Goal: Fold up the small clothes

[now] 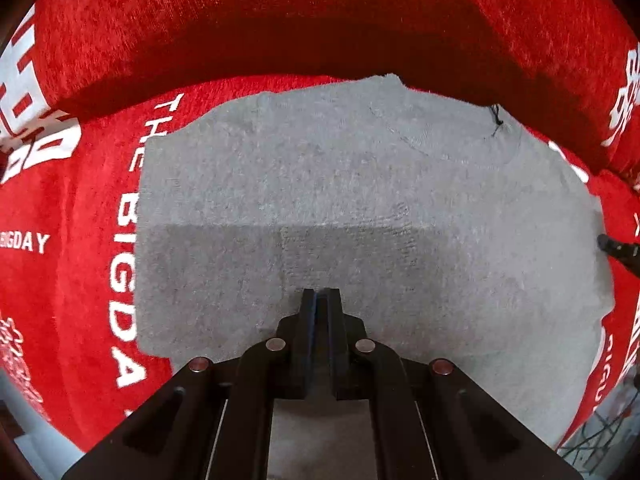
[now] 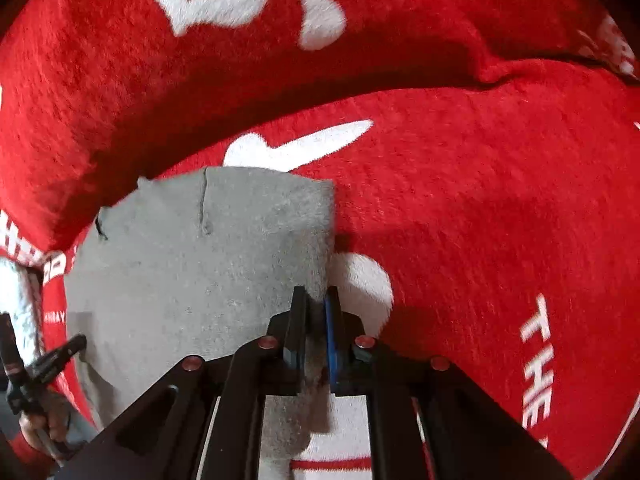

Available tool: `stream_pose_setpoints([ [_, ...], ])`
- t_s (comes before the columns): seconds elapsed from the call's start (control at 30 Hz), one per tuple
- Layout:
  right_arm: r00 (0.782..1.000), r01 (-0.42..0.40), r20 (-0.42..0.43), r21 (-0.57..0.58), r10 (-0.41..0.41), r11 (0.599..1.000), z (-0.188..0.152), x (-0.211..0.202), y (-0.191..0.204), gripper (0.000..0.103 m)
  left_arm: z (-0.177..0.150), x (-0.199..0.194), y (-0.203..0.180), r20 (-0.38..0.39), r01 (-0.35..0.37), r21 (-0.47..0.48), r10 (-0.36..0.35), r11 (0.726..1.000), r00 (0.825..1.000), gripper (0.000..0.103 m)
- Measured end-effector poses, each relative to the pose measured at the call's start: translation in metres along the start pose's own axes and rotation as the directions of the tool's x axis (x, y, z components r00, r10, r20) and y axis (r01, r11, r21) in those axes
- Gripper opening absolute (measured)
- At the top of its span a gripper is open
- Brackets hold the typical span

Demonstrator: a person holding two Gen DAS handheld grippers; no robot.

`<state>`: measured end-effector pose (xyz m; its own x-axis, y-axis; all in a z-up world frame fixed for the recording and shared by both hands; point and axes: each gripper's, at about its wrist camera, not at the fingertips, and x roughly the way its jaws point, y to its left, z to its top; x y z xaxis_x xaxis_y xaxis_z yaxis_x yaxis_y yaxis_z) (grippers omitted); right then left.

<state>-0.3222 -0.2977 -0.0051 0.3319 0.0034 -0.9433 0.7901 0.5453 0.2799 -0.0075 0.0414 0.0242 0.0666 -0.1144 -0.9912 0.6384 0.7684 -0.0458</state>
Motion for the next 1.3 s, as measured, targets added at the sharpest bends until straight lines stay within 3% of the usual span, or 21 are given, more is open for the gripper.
stream_pose_setpoints([
  [0.07,1.000,0.002,-0.002,0.055,-0.002,0.998,-0.008,-0.017,-0.003,0.010,-0.001,-0.011,0.000,-0.001,-0.010,0.013,0.010,1.000,1.000,0.006],
  [0.17,0.991,-0.130,0.047,0.119,0.125,0.984,-0.024,-0.051,0.001,0.010,-0.001,-0.030,-0.006,0.002,-0.007,0.044,0.007,0.999,1.000,0.006],
  [0.3,0.976,-0.204,0.107,0.151,0.189,0.967,-0.049,-0.082,0.028,0.011,-0.005,-0.057,-0.019,-0.022,-0.004,0.094,0.006,0.996,1.000,0.006],
  [0.37,0.968,-0.236,0.132,0.191,0.213,0.953,-0.058,-0.092,0.039,0.014,-0.009,-0.073,-0.024,-0.029,0.003,0.118,0.001,0.993,1.000,0.006],
  [0.43,0.966,-0.244,0.143,0.221,0.216,0.944,-0.071,-0.104,0.053,0.024,-0.012,-0.094,-0.033,-0.026,0.007,0.144,-0.003,0.990,1.000,0.006],
  [0.53,0.969,-0.231,0.145,0.231,0.201,0.945,-0.082,-0.122,0.082,0.050,-0.018,-0.118,-0.045,-0.021,0.005,0.194,-0.001,0.981,1.000,0.006],
  [0.63,0.974,-0.201,0.144,0.202,0.174,0.958,-0.100,-0.146,0.104,0.052,-0.023,-0.137,-0.053,-0.013,0.000,0.232,0.003,0.973,1.000,0.006],
  [0.73,0.978,-0.175,0.143,0.179,0.151,0.968,-0.116,-0.168,0.119,0.062,-0.030,-0.150,-0.058,-0.018,-0.004,0.263,0.008,0.965,1.000,0.007],
  [0.93,0.974,-0.129,0.200,0.105,0.107,0.986,-0.134,-0.213,0.151,0.063,-0.045,-0.162,-0.061,-0.039,-0.008,0.324,0.022,0.946,0.999,0.007],
  [1.1,0.975,-0.027,0.220,0.024,0.021,0.999,-0.141,-0.237,0.173,0.063,-0.057,-0.166,-0.059,-0.062,-0.005,0.348,0.028,0.938,0.998,0.007],
  [1.2,0.974,-0.005,0.227,0.015,0.001,1.000,-0.147,-0.244,0.177,0.064,-0.062,-0.168,-0.057,-0.066,-0.003,0.352,0.028,0.936,0.997,0.007],
  [1.23,0.974,-0.002,0.229,0.017,-0.002,1.000,-0.149,-0.247,0.178,0.076,-0.064,-0.169,-0.056,-0.065,-0.001,0.351,0.025,0.936,0.998,0.007],
  [1.3,0.972,-0.003,0.235,0.020,-0.001,1.000,-0.153,-0.250,0.178,0.083,-0.065,-0.171,-0.056,-0.066,0.005,0.347,0.019,0.938,0.998,0.007],
])
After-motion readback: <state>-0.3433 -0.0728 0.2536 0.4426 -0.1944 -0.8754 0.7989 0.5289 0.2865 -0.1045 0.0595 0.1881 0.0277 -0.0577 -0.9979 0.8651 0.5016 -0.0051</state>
